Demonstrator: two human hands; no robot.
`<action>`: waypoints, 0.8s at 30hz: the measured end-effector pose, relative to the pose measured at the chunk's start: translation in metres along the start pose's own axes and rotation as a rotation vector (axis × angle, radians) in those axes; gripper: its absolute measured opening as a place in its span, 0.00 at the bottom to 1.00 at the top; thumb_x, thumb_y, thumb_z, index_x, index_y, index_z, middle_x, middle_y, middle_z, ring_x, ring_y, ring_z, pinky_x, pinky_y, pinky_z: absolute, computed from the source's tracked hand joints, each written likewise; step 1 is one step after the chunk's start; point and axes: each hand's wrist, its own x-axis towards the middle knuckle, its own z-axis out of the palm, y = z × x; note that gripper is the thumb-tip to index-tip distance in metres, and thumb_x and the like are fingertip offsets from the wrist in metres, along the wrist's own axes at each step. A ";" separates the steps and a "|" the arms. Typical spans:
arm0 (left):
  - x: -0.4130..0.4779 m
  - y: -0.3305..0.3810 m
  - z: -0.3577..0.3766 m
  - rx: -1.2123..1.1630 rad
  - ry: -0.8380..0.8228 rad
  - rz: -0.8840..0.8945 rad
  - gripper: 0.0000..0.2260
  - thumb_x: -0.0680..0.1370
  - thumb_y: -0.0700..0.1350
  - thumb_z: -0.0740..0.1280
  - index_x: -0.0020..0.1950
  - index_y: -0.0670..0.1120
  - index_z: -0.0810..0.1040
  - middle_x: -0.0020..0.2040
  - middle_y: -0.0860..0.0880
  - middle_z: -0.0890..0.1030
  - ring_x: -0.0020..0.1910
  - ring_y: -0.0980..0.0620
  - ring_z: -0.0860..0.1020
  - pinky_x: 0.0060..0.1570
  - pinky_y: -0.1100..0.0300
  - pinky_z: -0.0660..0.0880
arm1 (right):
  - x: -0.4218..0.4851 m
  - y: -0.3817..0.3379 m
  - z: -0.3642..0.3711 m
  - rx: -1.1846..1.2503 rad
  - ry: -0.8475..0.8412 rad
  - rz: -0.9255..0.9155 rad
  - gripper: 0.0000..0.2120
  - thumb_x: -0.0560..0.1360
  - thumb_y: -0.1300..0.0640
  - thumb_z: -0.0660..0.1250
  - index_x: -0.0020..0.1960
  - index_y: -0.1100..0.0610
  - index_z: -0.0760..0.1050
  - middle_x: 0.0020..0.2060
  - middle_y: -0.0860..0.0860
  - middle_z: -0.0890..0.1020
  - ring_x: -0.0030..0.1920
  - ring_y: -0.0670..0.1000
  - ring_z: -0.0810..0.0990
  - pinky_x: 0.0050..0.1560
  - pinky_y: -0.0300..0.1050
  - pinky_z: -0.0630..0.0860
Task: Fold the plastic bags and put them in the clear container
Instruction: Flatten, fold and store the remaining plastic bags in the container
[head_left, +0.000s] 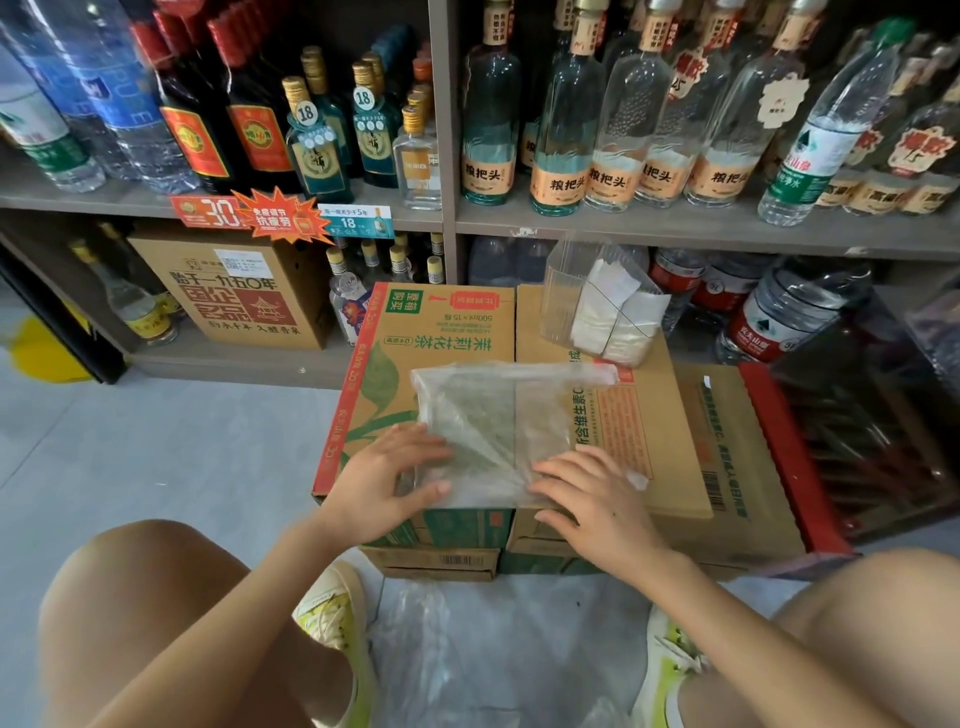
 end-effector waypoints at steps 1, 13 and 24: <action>-0.004 0.000 0.002 0.001 -0.018 0.003 0.35 0.72 0.75 0.54 0.65 0.51 0.77 0.65 0.58 0.74 0.71 0.59 0.64 0.74 0.55 0.56 | -0.002 -0.002 -0.001 0.031 0.035 0.003 0.10 0.68 0.52 0.76 0.48 0.51 0.83 0.48 0.44 0.83 0.50 0.46 0.79 0.63 0.46 0.64; 0.001 0.014 -0.017 -0.412 -0.011 -0.289 0.31 0.63 0.76 0.64 0.60 0.61 0.74 0.61 0.58 0.78 0.63 0.58 0.74 0.65 0.53 0.71 | 0.059 0.007 -0.052 0.523 -0.203 0.493 0.06 0.76 0.53 0.67 0.44 0.43 0.77 0.44 0.37 0.80 0.51 0.40 0.78 0.61 0.46 0.73; 0.038 0.014 -0.012 -0.261 0.267 -0.525 0.15 0.83 0.51 0.58 0.61 0.46 0.78 0.51 0.48 0.83 0.52 0.49 0.79 0.48 0.58 0.71 | 0.130 0.033 -0.033 0.305 -0.221 0.465 0.07 0.77 0.49 0.65 0.50 0.48 0.81 0.52 0.44 0.82 0.56 0.47 0.76 0.63 0.47 0.65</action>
